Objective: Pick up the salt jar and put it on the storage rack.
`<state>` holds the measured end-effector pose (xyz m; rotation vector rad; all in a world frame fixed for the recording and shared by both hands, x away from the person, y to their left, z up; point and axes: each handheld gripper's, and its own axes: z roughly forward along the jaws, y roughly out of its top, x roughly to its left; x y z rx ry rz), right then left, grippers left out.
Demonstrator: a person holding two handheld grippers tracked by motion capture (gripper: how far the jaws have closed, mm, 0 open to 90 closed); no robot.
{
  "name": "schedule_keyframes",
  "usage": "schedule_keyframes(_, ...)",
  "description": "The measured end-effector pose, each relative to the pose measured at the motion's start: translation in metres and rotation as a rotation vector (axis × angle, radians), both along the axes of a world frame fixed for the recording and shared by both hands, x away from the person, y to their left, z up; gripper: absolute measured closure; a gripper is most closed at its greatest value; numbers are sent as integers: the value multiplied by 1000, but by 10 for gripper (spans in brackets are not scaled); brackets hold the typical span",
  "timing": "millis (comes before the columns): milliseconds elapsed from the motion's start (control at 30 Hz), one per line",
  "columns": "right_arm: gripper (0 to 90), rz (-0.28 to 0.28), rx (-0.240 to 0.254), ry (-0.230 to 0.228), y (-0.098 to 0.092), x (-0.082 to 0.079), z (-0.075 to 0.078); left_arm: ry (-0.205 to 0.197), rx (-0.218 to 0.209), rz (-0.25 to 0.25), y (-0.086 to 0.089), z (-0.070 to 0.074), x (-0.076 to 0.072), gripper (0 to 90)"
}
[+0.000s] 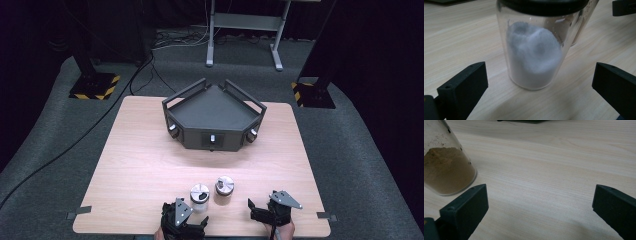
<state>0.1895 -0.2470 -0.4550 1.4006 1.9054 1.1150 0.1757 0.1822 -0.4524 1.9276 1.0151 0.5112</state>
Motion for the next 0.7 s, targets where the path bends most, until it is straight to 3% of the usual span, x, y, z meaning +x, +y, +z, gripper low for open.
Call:
schedule_keyframes(300, 0, 2, 2, 3, -1, 1, 0, -18, 6, -18, -10, 1, 13, 1)
schedule_keyframes(700, 0, 2, 3, 6, -1, 1, 0, -9, 7, -28, -13, 0, 23, 2)
